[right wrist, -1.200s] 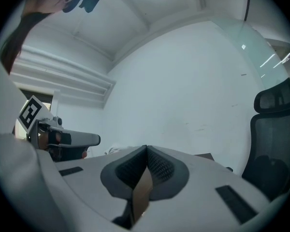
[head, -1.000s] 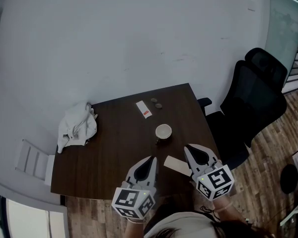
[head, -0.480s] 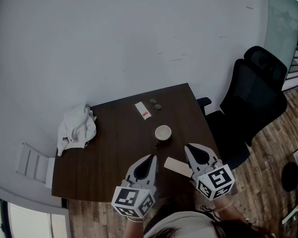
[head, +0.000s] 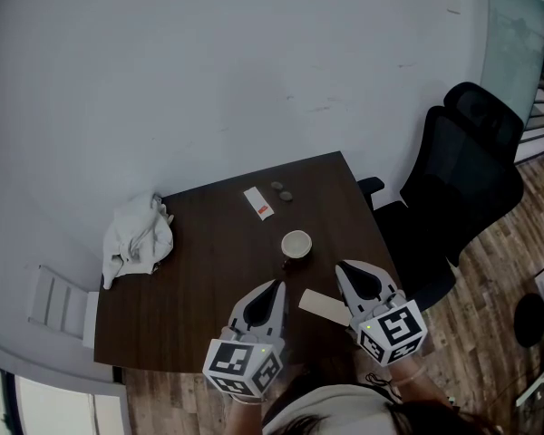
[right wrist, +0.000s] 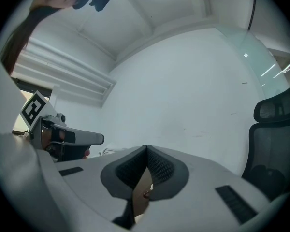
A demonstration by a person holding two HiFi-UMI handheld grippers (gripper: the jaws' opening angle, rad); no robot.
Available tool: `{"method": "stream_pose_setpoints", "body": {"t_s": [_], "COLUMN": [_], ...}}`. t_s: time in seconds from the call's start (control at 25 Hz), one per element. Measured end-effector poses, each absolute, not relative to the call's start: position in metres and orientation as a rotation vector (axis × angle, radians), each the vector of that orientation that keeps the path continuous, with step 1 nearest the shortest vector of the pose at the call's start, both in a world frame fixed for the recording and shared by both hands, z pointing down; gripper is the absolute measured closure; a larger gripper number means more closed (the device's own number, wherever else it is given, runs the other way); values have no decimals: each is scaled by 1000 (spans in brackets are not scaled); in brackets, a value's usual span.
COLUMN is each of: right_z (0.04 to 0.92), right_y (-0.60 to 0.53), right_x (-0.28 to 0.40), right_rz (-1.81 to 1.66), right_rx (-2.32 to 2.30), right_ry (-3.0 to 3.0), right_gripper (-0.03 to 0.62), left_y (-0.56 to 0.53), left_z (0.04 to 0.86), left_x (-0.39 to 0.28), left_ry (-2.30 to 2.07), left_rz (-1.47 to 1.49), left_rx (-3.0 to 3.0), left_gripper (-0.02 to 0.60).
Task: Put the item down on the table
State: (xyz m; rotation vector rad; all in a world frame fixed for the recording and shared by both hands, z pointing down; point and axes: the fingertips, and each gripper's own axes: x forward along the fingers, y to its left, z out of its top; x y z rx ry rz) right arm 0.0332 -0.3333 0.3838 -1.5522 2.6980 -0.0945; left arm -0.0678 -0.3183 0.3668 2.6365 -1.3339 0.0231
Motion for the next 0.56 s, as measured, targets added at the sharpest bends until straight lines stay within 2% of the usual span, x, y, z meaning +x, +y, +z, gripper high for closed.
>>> {"method": "stream_pose_setpoints", "body": {"t_s": [0.56], "right_z": [388], "right_y": [-347], "right_x": [27], "right_rz": [-110], "right_rx": [-1567], "right_ry": [2705], "right_gripper": [588], "left_y": [-333], "left_z": [369], "left_x": [-80], "left_ry": [-1354], "left_rz": [17], "left_rx": [2630], "left_gripper": [563]}}
